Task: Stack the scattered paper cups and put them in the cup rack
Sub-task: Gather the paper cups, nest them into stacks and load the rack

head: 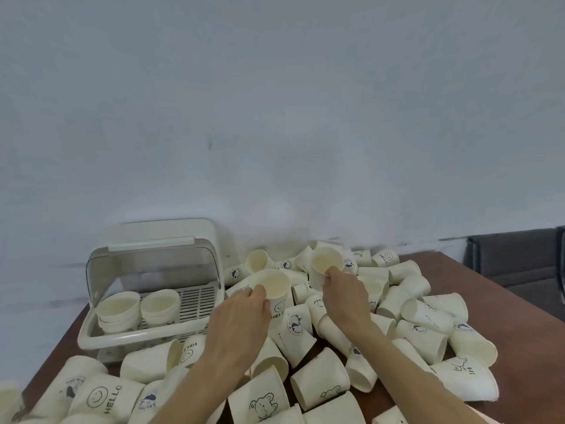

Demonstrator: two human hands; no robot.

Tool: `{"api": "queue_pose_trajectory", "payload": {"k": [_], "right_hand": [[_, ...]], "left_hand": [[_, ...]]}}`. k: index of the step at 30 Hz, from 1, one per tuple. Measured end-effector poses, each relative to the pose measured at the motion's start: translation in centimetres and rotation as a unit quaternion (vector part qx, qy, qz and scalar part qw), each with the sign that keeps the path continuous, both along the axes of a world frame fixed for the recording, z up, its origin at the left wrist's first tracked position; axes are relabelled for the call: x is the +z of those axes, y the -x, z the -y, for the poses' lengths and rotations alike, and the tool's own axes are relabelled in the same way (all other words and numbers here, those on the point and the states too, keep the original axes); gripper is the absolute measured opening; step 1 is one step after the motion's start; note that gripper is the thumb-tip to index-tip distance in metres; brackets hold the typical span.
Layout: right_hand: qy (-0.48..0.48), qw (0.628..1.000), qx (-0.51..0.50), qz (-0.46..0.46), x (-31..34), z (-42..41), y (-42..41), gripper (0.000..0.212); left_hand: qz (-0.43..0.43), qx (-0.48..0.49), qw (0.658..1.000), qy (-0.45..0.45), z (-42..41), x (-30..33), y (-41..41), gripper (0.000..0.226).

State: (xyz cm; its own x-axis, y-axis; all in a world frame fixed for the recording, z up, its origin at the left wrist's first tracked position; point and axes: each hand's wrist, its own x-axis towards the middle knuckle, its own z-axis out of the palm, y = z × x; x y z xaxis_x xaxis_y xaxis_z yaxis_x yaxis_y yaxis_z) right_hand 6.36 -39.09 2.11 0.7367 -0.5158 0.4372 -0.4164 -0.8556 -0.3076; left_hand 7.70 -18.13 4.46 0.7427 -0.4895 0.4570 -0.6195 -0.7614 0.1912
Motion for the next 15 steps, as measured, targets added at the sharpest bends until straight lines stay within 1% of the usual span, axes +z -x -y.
{"api": "queue_pose_trajectory", "payload": {"k": [7, 15], "right_hand": [[0.021, 0.997, 0.069, 0.028, 1.0, -4.5, 3.0, 0.020], [0.008, 0.990, 0.130, 0.051, 1.1, -8.9, 5.1, 0.023]], "left_hand": [[-0.017, 0.018, 0.999, 0.039, -3.2, 0.3, 1.5, 0.022], [-0.024, 0.043, 0.995, 0.083, -6.5, 0.3, 2.5, 0.020]]}}
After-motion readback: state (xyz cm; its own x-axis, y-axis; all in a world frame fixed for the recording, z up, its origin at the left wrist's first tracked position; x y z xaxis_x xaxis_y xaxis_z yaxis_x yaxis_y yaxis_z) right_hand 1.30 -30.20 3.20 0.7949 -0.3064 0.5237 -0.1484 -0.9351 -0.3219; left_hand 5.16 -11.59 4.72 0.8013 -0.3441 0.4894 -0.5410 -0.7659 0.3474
